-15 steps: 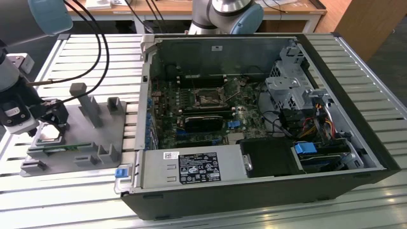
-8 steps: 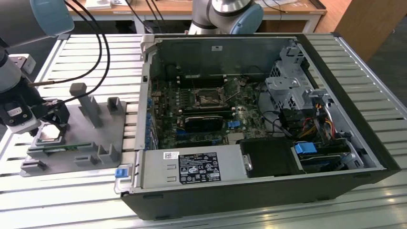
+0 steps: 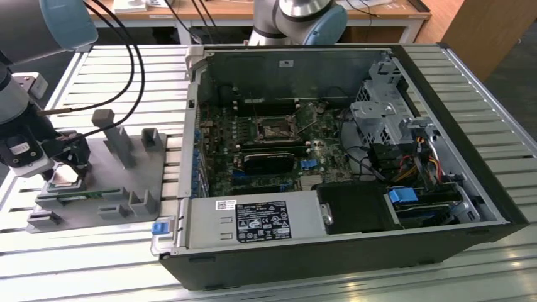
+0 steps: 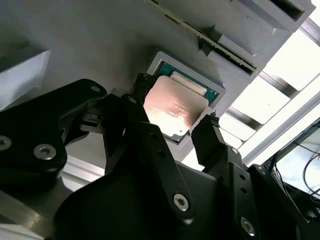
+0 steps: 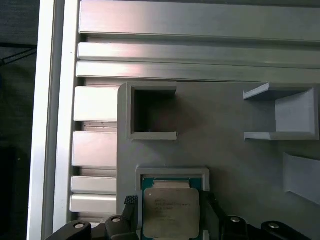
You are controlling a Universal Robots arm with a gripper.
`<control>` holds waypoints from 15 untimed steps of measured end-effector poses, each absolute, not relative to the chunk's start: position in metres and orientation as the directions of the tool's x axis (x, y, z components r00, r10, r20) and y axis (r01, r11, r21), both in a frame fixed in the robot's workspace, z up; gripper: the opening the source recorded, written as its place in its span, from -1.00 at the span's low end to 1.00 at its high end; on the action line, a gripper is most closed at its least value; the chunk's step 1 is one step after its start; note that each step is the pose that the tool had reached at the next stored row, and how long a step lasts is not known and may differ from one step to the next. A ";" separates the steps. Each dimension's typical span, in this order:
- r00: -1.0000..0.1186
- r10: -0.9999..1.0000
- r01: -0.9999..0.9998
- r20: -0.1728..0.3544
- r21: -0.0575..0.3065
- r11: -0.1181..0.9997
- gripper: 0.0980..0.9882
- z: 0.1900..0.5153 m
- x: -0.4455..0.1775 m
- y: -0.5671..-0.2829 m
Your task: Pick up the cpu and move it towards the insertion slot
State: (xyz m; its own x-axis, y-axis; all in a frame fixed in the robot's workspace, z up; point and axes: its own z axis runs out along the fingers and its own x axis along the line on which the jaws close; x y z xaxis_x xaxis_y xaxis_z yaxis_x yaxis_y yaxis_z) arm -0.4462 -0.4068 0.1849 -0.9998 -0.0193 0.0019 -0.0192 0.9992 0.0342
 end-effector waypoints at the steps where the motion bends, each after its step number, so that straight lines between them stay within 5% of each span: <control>1: -1.000 -0.019 -0.019 0.002 0.034 0.999 0.21 0.185 -0.446 -0.407; 11: -1.000 -0.019 -0.019 0.002 0.034 0.999 0.21 0.183 -0.447 -0.406; 15: -1.000 -0.019 -0.019 0.002 0.034 0.999 0.02 0.183 -0.447 -0.406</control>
